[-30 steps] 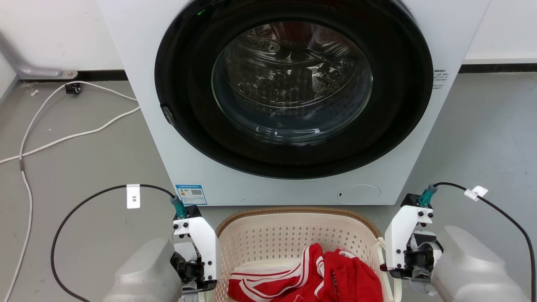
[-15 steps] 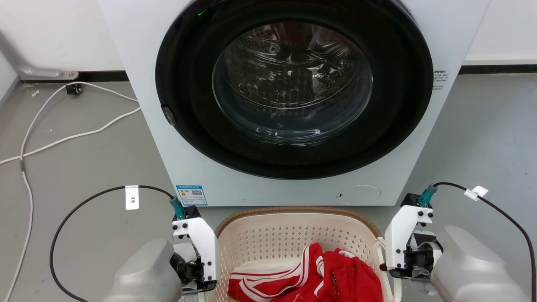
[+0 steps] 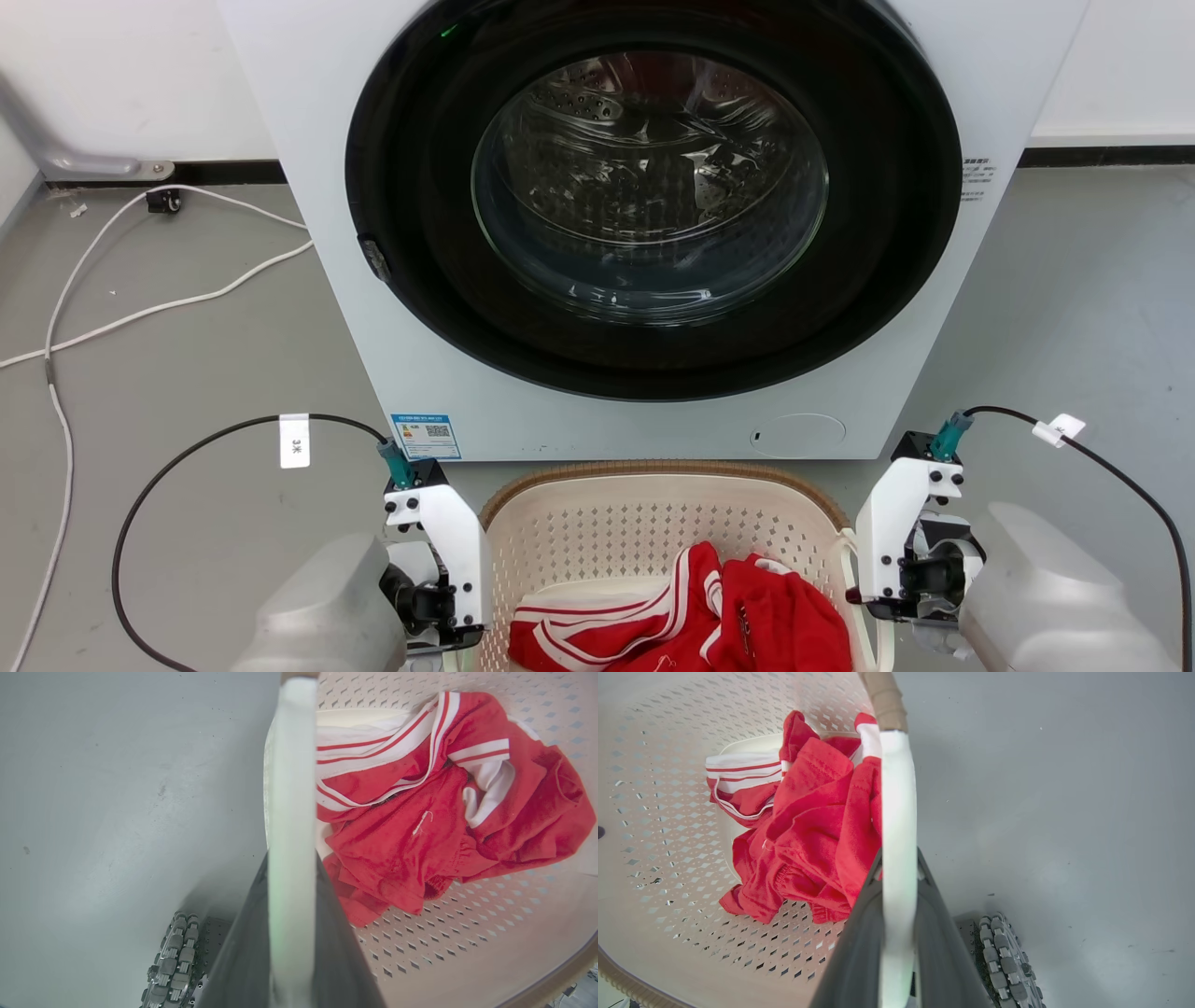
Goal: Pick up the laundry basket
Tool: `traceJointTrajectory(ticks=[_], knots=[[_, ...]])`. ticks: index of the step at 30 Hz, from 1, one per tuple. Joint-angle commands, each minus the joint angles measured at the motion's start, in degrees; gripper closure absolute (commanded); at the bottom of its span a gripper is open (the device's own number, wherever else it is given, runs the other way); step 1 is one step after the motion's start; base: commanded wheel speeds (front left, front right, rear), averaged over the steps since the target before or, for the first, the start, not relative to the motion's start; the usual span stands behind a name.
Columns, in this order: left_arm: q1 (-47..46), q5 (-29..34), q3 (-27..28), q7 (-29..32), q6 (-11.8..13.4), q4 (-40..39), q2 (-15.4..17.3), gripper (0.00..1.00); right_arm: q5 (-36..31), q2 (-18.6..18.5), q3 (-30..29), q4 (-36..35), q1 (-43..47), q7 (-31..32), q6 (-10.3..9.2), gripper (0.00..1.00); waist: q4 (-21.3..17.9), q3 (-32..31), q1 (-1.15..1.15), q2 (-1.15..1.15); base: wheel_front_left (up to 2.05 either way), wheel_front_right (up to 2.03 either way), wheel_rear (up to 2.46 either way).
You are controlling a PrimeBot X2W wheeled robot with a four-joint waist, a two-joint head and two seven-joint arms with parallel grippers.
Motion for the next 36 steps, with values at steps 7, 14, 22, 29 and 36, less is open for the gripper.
traceJointTrajectory(ticks=[7, 14, 22, 29, 36], knots=[[0.47, -0.99, -0.21, -0.41, -0.72, -0.72, -2.03, 1.00, 0.87, 2.08, 0.16, -0.66, -0.76, 0.09, 0.76, 1.00, -0.12, -0.01, 0.00, 0.00, 0.00, 0.00, 0.00], [0.49, -1.41, -0.45, -0.71, -0.72, -0.62, -2.10, 1.00, 1.04, 2.14, 0.37, -0.65, -1.03, 0.14, 0.76, 1.00, -0.11, 0.02, 0.00, 0.00, 0.00, 0.00, 0.00], [0.77, -1.92, -0.60, -1.28, -0.72, -0.78, -2.33, 1.00, 1.17, 2.09, 0.79, -0.71, -1.46, 0.17, 0.76, 1.00, -0.11, -0.04, 0.00, 0.00, 0.00, 0.00, 0.00], [0.84, -2.12, -0.90, -1.76, -0.73, -0.75, -2.37, 1.00, 1.56, 2.14, 1.01, -0.71, -1.20, 0.23, 0.76, 1.00, -0.11, -0.28, 0.00, 0.00, 0.00, 0.00, 0.00], [0.68, -2.45, -1.15, -2.04, -0.73, -0.67, -2.42, 1.00, 1.78, 2.11, 1.13, -0.70, -1.18, 0.24, 0.77, 1.00, -0.04, -0.31, 0.00, 0.00, 0.00, 0.00, 0.00]])
